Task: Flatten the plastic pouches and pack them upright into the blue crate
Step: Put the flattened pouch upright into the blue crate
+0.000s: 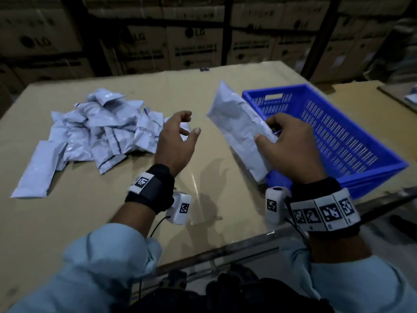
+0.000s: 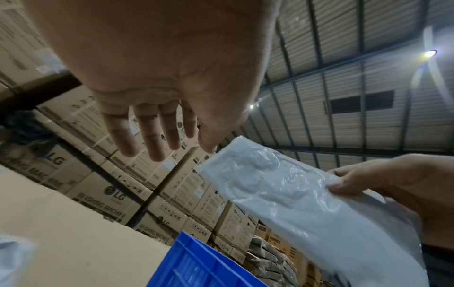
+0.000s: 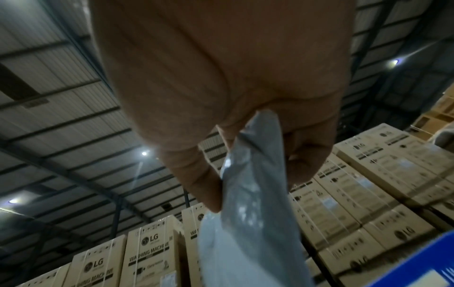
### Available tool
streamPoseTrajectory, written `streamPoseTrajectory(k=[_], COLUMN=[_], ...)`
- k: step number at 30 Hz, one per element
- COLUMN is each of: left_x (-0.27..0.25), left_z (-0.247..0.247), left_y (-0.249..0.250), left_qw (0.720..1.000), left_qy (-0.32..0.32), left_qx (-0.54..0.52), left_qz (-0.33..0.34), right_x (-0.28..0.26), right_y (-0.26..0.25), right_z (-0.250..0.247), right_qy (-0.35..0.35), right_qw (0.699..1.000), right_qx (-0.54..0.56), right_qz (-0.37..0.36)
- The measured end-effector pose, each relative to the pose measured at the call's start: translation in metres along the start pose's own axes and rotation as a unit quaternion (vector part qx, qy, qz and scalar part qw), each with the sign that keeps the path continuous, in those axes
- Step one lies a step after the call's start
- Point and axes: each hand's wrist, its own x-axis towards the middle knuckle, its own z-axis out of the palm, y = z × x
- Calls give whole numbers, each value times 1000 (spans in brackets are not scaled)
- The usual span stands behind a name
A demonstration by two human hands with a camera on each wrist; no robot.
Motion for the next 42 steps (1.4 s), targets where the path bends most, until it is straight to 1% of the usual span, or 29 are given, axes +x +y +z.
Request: streamPoseTrajectory(k=[2, 5, 7, 10, 12, 15, 18, 21, 24, 28, 31, 33, 38, 42], left_x=[15, 29, 33, 37, 39, 39, 37, 35, 30, 27, 26, 24, 21, 19], left_z=[34, 87, 120, 163, 187, 215, 230, 240, 246, 247, 245, 245, 247, 247], left_y=[11, 25, 32, 37, 39, 41, 39, 33, 28, 21, 21, 23, 23, 26], left_qw=[1000, 997, 993, 985, 973, 941, 913, 901, 902, 909, 912, 912, 919, 920], left_qy=[-11, -34, -60, -111, -155, -238, -289, -310, -314, -296, -279, -275, -275, -273], left_qx=[16, 37, 48, 82, 134, 213, 267, 290, 285, 279, 290, 293, 275, 275], left_qz=[14, 50, 86, 102, 105, 108, 105, 91, 79, 89, 83, 75, 62, 57], right_x=[23, 52, 68, 92, 108, 131, 153, 171, 179, 171, 164, 162, 164, 166], right_y=[21, 54, 76, 107, 127, 151, 168, 183, 196, 217, 235, 239, 236, 236], right_z=[-24, -53, -71, -87, -89, -81, -65, -40, -14, 20, 45, 53, 59, 60], right_qy=[31, 55, 63, 72, 67, 52, 12, -48, -116, -199, -297, -357, -428, -453], right_qw=[999, 996, 992, 988, 988, 987, 987, 983, 971, 953, 925, 906, 885, 878], right_qx=[-24, -75, -111, -135, -141, -151, -159, -168, -189, -214, -206, -192, -153, -124], right_qz=[1, -15, -19, -14, -10, -1, 18, 57, 90, 83, 120, 124, 105, 87])
